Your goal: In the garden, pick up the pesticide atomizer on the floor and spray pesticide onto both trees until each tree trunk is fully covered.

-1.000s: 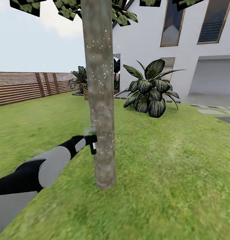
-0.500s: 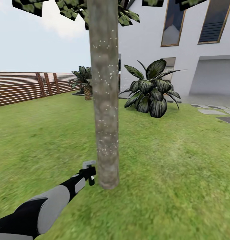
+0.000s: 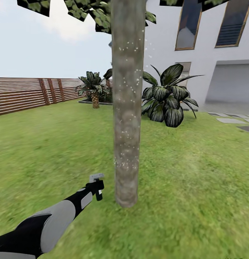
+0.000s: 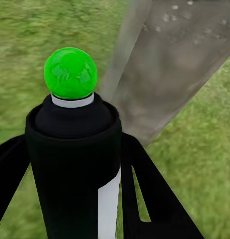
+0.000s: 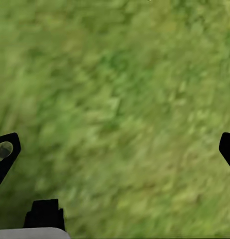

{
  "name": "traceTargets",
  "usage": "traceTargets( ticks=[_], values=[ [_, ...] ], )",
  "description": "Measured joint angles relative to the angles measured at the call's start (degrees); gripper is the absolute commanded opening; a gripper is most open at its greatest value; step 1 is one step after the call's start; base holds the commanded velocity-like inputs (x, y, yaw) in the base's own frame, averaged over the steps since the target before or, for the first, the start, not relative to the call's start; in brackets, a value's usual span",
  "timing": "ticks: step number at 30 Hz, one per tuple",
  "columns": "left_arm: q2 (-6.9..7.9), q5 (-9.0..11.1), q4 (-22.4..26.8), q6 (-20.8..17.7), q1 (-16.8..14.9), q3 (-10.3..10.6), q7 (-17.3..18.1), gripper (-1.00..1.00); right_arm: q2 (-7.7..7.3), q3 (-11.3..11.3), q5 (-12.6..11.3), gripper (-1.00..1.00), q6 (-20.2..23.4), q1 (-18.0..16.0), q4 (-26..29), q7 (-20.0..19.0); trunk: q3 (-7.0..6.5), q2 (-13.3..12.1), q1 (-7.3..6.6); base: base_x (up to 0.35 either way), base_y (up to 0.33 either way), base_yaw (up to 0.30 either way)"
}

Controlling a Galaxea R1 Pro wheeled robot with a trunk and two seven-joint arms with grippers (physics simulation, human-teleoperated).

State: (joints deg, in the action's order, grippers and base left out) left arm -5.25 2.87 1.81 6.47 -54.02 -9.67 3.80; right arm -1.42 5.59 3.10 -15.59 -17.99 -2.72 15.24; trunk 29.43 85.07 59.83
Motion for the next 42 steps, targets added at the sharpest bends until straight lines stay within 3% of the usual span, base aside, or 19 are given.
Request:
traceTargets(
  ticks=[9,15,20,28,33,42],
  values=[
    [-0.01,0.0,0.0,-0.1,0.0,0.0,0.0,-1.0,-0.1,0.0,0.0,1.0,-0.1,0.0,0.0,0.0,0.0,0.0,0.0,0.093,0.347,-0.166],
    [0.18,0.1,-0.1,0.3,3.2,0.0,0.0,-1.0,-0.17,0.0,0.0,1.0,-0.2,0.0,0.0,0.0,0.0,0.0,0.0,0.042,0.35,-0.009],
    [0.28,0.1,0.3,0.8,4.4,0.4,4.9,-1.0,0.18,0.0,0.0,1.0,-0.2,1.1,-0.1,-0.1,0.0,0.0,0.0,0.111,0.35,-0.001],
    [0.75,-0.1,0.4,0.8,4.6,0.5,5.7,-1.0,0.43,0.0,-0.1,1.0,-0.3,1.7,0.0,-0.1,0.0,0.0,0.0,0.126,0.35,0.0],
    [1.56,-2.5,0.3,0.6,4.6,0.6,5.8,-1.0,0.44,0.0,-0.1,1.0,-0.3,1.9,0.0,-0.1,0.0,0.0,0.0,0.103,0.35,-0.044],
    [1.52,-2.9,0.4,0.5,4.6,0.6,5.8,-1.0,0.39,0.0,0.0,1.0,-0.4,1.9,0.2,-0.1,0.0,0.0,0.0,0.1,0.35,-0.051]
  ],
)
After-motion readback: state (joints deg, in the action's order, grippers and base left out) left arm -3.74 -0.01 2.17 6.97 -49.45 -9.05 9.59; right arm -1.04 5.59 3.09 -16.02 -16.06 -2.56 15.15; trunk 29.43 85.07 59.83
